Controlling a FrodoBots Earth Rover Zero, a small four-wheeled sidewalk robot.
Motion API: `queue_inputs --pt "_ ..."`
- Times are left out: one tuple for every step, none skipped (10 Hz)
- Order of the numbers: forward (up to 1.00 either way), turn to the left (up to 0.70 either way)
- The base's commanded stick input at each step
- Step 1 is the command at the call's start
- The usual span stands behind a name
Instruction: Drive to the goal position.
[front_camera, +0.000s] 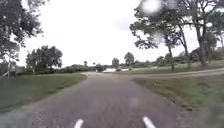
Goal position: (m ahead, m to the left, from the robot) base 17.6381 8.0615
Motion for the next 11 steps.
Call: queue_inputs --pt "0.70 0.00" --pt "0.70 0.00" --pt "0.70 0.00" --pt "0.70 0.00" --pt "0.70 0.00" --pt "0.70 0.00" --pt "0.70 0.01" --pt "0.70 0.03" --pt "0.70 0.06" --pt "0.70 0.12" --pt "0.70 0.20"
